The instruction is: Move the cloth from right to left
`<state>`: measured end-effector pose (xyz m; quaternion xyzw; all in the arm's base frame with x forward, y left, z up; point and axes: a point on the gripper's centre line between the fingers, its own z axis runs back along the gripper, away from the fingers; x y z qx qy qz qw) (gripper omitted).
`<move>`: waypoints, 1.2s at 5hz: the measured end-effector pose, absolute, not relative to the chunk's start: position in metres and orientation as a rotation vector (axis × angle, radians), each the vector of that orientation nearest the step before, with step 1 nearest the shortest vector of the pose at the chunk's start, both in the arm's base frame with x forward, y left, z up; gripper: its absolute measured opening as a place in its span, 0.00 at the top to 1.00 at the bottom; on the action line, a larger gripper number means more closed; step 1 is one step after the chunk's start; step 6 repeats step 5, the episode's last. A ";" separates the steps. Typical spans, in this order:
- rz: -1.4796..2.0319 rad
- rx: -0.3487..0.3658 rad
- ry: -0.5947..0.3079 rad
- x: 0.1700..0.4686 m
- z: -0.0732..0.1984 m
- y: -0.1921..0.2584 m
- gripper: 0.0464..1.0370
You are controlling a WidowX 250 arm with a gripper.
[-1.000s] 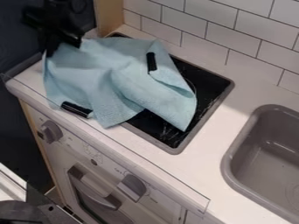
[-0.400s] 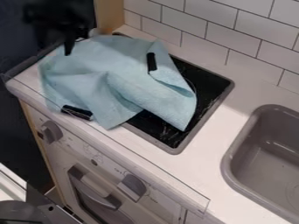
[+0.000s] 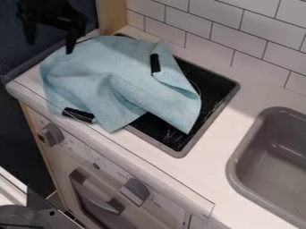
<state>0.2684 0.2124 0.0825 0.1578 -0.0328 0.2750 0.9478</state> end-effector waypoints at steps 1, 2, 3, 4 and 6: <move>0.527 0.236 -0.042 0.277 0.080 0.186 0.04; 0.400 0.212 -0.042 0.305 0.087 0.134 0.04; 0.347 0.128 -0.055 0.313 0.079 0.088 0.04; 0.241 0.085 -0.084 0.313 0.086 0.038 0.04; 0.161 0.072 -0.068 0.312 0.086 -0.001 0.04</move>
